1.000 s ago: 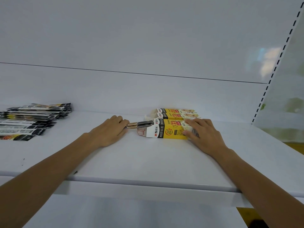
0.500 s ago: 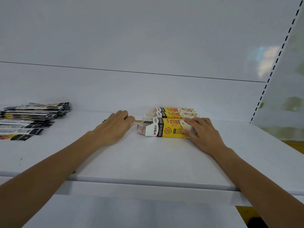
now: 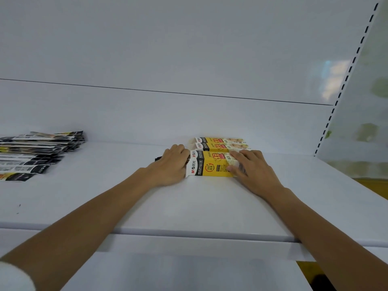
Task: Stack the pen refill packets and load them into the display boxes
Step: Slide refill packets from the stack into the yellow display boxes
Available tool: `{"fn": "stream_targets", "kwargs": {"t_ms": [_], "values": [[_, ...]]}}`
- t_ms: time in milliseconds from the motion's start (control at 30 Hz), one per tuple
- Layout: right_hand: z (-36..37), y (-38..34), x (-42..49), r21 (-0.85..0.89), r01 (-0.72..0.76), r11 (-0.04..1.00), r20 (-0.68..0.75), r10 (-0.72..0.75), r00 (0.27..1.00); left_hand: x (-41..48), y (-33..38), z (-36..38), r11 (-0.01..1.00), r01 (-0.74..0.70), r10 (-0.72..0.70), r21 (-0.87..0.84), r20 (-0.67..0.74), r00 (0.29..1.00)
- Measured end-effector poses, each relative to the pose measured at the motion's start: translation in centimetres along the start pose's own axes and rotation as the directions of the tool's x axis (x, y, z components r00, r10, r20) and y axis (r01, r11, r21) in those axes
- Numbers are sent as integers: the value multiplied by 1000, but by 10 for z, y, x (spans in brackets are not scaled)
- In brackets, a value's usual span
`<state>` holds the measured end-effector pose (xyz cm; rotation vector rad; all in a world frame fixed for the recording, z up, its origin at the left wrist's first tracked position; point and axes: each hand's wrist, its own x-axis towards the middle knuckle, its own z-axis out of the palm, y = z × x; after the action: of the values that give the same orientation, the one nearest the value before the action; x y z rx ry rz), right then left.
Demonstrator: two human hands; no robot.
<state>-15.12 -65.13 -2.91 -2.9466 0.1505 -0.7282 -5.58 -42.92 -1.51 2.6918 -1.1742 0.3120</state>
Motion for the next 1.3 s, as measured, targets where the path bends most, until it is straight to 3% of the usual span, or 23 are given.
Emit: {"fn": "stream_targets", "kwargs": {"t_ms": [67, 133, 233, 300, 367, 433, 500, 600, 833, 967, 1167, 1300], "values": [[-1, 0, -1, -3, -22, 1000, -4, 22, 1000, 5, 0, 0, 994, 34, -29, -107, 49, 998], [-3, 1, -1, -7, -38, 999, -4, 38, 999, 3, -4, -2, 992, 65, -57, -105, 78, 995], [-4, 1, -1, -5, -59, 998, -10, 59, 998, -10, -7, -6, 984, 153, -158, -96, -42, 987], [-5, 0, -2, 40, -113, 993, -16, 113, 993, -18, -10, -8, 929, 308, -342, -206, -153, 927], [-7, -2, -1, 93, -183, 979, -48, 188, 981, -23, -19, -10, 834, 428, -503, -347, -161, 849], [-8, -2, 0, 140, -246, 959, -126, 264, 956, -29, -27, -10, 734, 420, -560, -533, -125, 819], [-7, 0, 0, 148, -304, 941, -161, 326, 932, -34, -27, -10, 718, 351, -539, -601, -160, 827], [-5, 4, -2, 161, -376, 912, -71, 391, 918, -36, -23, -7, 792, 285, -468, -540, -236, 852], [-2, 10, -1, 265, -324, 908, -40, 346, 937, -32, -22, -5, 797, 289, -443, -530, -189, 876], [-5, 8, -3, 240, -294, 925, 14, 299, 954, -35, -18, -5, 796, 294, -441, -529, -174, 880], [-1, 4, 1, 212, -254, 944, 10, 258, 966, -41, -15, -11, 838, 224, -389, -498, -256, 885], [-1, 4, 1, 201, -254, 946, 10, 257, 966, -37, -4, -13, 829, 243, -369, -503, -166, 915]]}}
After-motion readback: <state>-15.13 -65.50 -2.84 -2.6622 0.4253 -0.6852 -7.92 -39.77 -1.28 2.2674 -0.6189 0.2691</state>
